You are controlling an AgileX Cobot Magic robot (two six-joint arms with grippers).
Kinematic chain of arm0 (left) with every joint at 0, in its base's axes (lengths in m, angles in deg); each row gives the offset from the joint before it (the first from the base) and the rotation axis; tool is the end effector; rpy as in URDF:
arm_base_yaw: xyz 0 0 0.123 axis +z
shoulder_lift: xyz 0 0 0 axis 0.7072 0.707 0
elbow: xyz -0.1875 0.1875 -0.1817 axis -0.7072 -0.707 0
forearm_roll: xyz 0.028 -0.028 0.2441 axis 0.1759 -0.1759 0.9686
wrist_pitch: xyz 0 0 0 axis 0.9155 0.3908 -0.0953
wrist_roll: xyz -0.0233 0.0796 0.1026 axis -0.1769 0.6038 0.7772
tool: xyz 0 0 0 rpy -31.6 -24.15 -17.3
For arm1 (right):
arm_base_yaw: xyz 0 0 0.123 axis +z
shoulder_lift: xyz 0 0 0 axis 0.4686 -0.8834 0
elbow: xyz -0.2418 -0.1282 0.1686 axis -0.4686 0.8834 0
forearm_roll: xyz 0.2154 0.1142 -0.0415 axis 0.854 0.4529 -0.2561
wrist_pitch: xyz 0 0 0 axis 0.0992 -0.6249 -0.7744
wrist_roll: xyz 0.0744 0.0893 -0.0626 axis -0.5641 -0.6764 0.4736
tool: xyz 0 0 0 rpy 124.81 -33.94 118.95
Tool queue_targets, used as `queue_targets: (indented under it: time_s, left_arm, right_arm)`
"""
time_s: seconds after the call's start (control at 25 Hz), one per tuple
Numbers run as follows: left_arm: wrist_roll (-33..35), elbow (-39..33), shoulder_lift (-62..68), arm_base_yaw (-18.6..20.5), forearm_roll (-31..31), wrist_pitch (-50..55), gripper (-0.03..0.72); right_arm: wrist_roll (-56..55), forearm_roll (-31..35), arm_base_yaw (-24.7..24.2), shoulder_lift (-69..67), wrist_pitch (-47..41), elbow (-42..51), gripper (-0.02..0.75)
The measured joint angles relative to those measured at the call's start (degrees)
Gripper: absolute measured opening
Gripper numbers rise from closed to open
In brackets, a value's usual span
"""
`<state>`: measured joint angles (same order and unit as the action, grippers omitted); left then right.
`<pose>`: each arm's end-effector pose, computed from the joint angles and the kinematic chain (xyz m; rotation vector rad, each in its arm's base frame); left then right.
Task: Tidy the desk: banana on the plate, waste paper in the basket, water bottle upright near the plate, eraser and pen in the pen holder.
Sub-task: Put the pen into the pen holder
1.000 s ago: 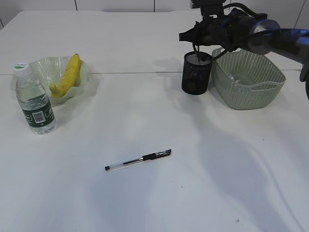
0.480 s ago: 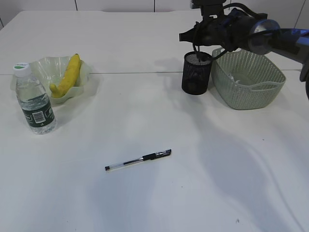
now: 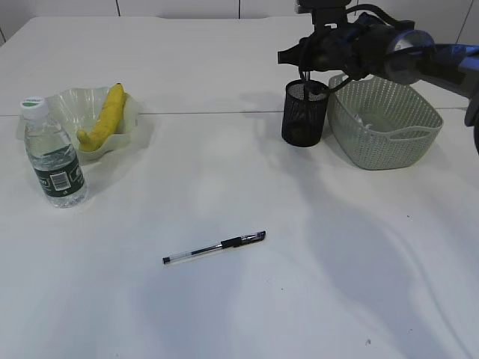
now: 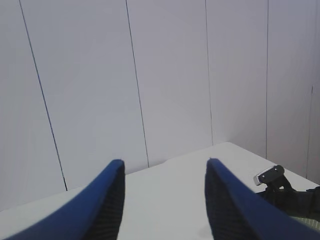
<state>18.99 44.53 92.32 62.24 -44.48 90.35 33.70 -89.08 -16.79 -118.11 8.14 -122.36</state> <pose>0.1589 -0.0297 0.5499 0.2751 1.3947 -0.1987 0.6348 0.1028 0.2086 -0.0965 1.9821 -0.0467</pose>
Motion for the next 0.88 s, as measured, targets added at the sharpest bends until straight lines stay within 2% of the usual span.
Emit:
queue_targets:
  time_s: [0.76,0.88]
  left_arm:
    - [0.00,0.00,0.00,0.00,0.00,-0.10,0.361]
    - [0.00,0.00,0.00,0.00,0.00,-0.10,0.361]
  right_arm:
    - [0.00,2.08,0.00,6.55,-0.41,0.00,0.192]
    - [0.00,4.45,0.00,9.49,-2.05,0.00,0.192]
